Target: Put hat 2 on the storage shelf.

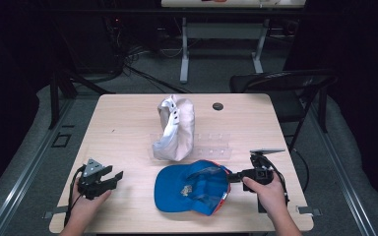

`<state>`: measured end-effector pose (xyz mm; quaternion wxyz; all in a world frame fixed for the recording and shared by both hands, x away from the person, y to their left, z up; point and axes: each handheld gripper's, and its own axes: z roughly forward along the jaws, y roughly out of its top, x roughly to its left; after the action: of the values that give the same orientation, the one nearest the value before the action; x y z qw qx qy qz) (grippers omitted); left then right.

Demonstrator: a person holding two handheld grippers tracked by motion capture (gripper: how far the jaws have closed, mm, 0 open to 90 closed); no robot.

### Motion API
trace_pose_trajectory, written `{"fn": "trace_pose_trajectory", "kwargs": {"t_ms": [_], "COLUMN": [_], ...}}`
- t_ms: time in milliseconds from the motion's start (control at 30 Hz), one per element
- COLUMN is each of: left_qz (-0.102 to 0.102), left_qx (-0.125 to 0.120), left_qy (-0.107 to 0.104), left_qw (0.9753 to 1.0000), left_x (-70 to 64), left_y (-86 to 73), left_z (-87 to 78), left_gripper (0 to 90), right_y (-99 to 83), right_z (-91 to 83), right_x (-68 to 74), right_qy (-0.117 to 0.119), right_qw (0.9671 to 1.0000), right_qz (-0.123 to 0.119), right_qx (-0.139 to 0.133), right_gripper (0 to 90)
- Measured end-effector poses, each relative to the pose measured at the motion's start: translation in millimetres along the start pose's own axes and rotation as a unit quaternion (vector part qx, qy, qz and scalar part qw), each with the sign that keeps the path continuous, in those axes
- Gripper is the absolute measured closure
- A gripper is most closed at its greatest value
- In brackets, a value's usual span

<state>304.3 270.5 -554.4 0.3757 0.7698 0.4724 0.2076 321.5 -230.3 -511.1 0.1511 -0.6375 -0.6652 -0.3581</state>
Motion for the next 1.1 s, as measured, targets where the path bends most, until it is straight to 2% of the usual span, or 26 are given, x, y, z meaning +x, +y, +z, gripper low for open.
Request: {"fn": "trace_pose_trajectory", "kwargs": {"t_ms": [33,67,100,200,300,400,433,533,600,633,667,700,767,867,967,1000,1033,1100], "left_qz": [0.000,0.000,0.001,0.000,0.000,-0.001,-0.001,-0.001,-0.001,-0.001,-0.001,-0.001,-0.002,0.001,0.003,0.003,0.004,0.004], "left_qx": [0.001,0.001,0.001,0.001,0.002,0.001,0.001,0.001,0.001,0.001,0.001,0.002,0.002,0.004,0.003,0.004,0.004,0.004], "left_qy": [0.000,0.000,0.000,0.000,0.001,0.001,0.001,0.001,0.001,0.001,0.001,0.001,0.001,0.001,0.001,0.002,0.002,0.002], "left_qw": [1.0000,1.0000,1.0000,1.0000,1.0000,1.0000,1.0000,1.0000,1.0000,1.0000,1.0000,1.0000,1.0000,1.0000,1.0000,1.0000,1.0000,1.0000], "left_x": [0.1,0.2,0.4,0.5,0.5,0.4,0.4,0.5,0.6,0.6,0.6,0.6,0.6,0.5,0.3,0.2,0.1,-0.1], "left_y": [0.0,0.0,0.0,0.0,-0.1,-0.2,-0.2,-0.4,-0.4,-0.4,-0.4,-0.5,-0.5,-0.5,-0.6,-0.6,-0.6,-0.6], "left_z": [-0.1,-0.1,-0.2,0.0,0.3,0.2,0.1,0.1,0.2,0.3,0.3,0.4,0.5,0.6,0.8,1.0,1.0,1.0], "left_gripper": [49.1,49.1,49.2,49.1,49.1,49.2,49.2,49.1,49.1,49.2,49.2,49.2,49.2,49.2,49.2,49.2,49.2,49.2], "right_y": [2.3,2.3,5.0,7.5,13.4,15.3,17.2,19.0,20.2,22.1,22.1,22.3,23.5,28.1,29.7,30.9,32.4,34.2], "right_z": [-2.0,-2.0,-4.0,-5.9,-10.1,-11.0,-12.1,-13.4,-13.6,-14.5,-14.5,-13.7,-14.9,-19.5,-22.4,-24.9,-27.6,-30.6], "right_x": [1.3,1.3,6.0,11.0,20.2,24.4,29.2,32.4,37.0,40.0,40.0,44.2,44.6,51.2,55.3,59.4,60.3,64.0], "right_qy": [-0.006,-0.006,-0.020,-0.034,-0.061,-0.070,-0.084,-0.097,-0.116,-0.131,-0.131,-0.147,-0.150,-0.175,-0.181,-0.185,-0.187,-0.191], "right_qw": [0.9999,0.9999,0.9996,0.9992,0.9972,0.9962,0.9947,0.9930,0.9909,0.9877,0.9877,0.9857,0.9844,0.9787,0.9779,0.9779,0.9763,0.9753], "right_qz": [-0.010,-0.010,-0.012,-0.016,-0.035,-0.042,-0.048,-0.055,-0.055,-0.068,-0.068,-0.066,-0.074,-0.084,-0.084,-0.081,-0.088,-0.090], "right_qx": [0.010,0.010,0.012,0.012,0.027,0.031,0.033,0.038,0.040,0.051,0.051,0.047,0.055,0.066,0.063,0.055,0.064,0.066], "right_gripper": [77.7,77.7,77.7,77.7,77.7,77.7,77.7,77.7,77.7,77.7,77.7,77.7,77.7,77.7,77.7,77.7,77.7,77.7]}}
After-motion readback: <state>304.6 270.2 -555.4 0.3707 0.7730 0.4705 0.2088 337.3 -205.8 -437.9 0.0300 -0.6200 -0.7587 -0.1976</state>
